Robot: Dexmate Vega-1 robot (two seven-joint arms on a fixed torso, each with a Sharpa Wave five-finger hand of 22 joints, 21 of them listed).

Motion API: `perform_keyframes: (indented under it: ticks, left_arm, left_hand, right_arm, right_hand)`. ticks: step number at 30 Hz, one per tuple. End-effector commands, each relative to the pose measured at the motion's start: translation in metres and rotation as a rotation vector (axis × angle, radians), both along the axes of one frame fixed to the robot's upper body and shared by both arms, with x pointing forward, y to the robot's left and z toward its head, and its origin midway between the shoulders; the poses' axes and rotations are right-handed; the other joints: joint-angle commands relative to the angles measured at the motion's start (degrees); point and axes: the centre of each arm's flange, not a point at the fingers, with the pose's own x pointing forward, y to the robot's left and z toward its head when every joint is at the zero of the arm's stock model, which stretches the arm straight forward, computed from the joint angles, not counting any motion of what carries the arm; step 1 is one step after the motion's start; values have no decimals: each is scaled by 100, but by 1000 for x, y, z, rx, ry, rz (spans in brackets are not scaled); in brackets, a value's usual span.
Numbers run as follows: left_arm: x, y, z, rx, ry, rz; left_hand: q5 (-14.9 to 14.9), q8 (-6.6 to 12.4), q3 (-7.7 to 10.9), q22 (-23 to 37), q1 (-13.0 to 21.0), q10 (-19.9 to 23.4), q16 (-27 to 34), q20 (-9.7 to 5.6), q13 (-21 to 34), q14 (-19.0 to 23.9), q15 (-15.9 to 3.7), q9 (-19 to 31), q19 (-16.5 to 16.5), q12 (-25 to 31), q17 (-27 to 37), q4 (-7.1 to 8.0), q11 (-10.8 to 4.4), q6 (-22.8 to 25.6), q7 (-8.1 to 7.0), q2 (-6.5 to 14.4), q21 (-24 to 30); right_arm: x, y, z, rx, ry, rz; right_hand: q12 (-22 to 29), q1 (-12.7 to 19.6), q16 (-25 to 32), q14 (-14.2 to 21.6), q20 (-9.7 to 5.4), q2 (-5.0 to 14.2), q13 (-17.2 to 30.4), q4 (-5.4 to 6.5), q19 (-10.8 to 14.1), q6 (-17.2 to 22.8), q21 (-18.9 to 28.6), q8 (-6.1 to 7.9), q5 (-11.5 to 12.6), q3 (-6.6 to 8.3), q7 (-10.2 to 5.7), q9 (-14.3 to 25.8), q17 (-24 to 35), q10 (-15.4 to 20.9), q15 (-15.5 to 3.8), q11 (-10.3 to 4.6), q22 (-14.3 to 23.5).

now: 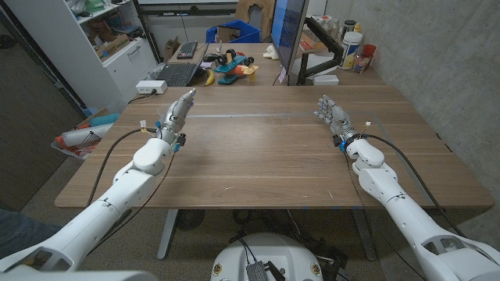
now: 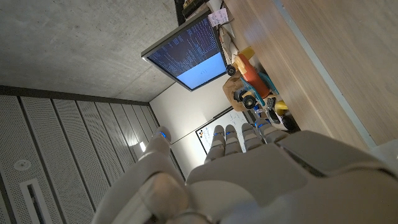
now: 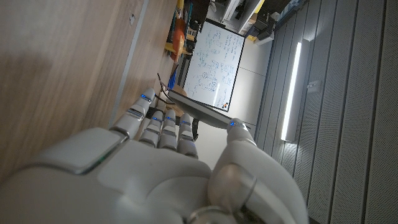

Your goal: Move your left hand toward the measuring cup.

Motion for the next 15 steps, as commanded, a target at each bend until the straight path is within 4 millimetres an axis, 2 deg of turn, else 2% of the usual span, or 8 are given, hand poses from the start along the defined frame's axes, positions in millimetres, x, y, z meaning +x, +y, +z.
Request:
perform_keyframes:
  ticks: [1,15]
  left_arm:
    - [-6,9,7,22,-20,33]
    - [-16,14,18,64,-45,72]
  left_hand:
    - [28,42,7,8,67,25,24,11,18,46,20,30,-34,39,19,-45,-5,60,12,10,14]
    - [26,51,29,7,129,29,23,30,19,59,17,31,-47,37,17,-82,-22,100,10,26,10]
  right_arm:
    - [3,1,-1,2,0,-2]
    - [5,-1,3,3,-11,-2]
  right_hand:
    - [19,46,38,25,7,-2,10,-24,61,23,36,23,35,2,-28,19,26,64,2,10,30]
    - [18,45,38,30,7,-5,10,-27,61,23,36,23,36,-1,-29,19,25,63,2,7,30]
